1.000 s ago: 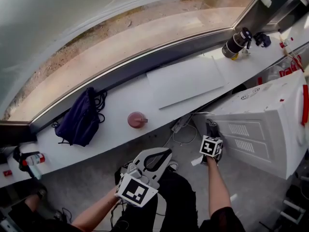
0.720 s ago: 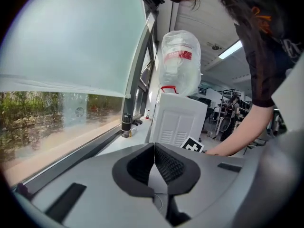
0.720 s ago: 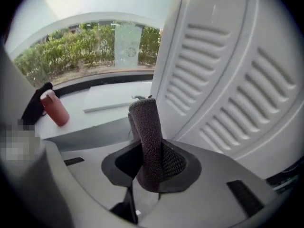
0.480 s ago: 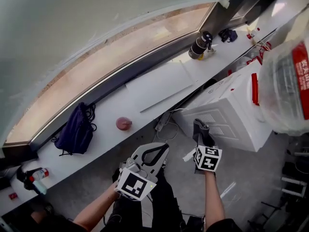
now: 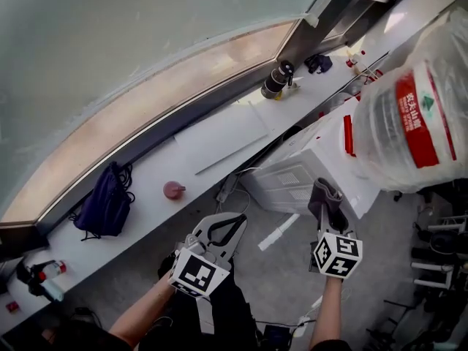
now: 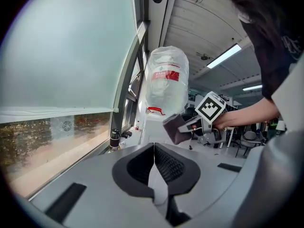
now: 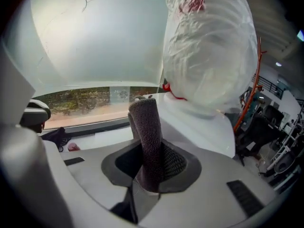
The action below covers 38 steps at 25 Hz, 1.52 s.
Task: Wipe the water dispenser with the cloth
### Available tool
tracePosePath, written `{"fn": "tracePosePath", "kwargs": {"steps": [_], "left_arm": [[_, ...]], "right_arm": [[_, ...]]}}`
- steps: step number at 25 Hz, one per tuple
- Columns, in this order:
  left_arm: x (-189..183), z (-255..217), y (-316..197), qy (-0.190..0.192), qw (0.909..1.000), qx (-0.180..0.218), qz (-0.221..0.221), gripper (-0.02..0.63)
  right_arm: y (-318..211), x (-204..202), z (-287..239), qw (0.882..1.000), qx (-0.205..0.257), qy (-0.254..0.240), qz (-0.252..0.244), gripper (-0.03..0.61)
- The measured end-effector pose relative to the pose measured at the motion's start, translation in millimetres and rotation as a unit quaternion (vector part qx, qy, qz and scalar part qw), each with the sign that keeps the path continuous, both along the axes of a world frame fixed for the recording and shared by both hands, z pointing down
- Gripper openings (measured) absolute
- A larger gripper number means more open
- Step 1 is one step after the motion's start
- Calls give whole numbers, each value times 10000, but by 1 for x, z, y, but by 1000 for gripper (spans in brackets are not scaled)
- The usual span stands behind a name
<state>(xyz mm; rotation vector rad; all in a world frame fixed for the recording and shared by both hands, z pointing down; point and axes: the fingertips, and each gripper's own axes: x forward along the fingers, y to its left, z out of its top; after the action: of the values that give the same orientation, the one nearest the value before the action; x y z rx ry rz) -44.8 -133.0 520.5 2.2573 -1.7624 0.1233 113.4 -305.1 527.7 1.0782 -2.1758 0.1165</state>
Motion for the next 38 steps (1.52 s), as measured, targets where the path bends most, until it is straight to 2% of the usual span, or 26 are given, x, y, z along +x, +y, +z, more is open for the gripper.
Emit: {"fn": "tracePosePath", "kwargs": {"steps": [4, 6, 10, 14, 26, 33, 38], "left_arm": [[-1, 4, 2, 85, 9999, -42, -45, 17], [-1, 6, 1, 117, 9999, -58, -66, 18], [5, 19, 1, 84, 9998, -129, 88, 17], [10, 34, 0, 18, 9998, -157, 86, 17], [6, 105, -18, -14, 9989, -285, -380, 17], [17, 162, -19, 67, 9980, -466, -413, 18], [14, 191, -15, 86, 9975, -552, -440, 18]], "right_arm": [[-14, 16, -16, 9993, 303, 172, 120, 101], [-20, 21, -8, 9989, 362, 239, 194, 101], [-28, 20, 28, 9991, 306, 64, 301, 103], [-31, 21, 83, 9988, 59, 233, 418, 103], [-43, 30, 268, 9919, -815, 737, 635, 101], [-43, 27, 382, 9836, -1187, 1251, 537, 101], [-43, 28, 441, 9747, -1460, 1542, 698, 101]]}}
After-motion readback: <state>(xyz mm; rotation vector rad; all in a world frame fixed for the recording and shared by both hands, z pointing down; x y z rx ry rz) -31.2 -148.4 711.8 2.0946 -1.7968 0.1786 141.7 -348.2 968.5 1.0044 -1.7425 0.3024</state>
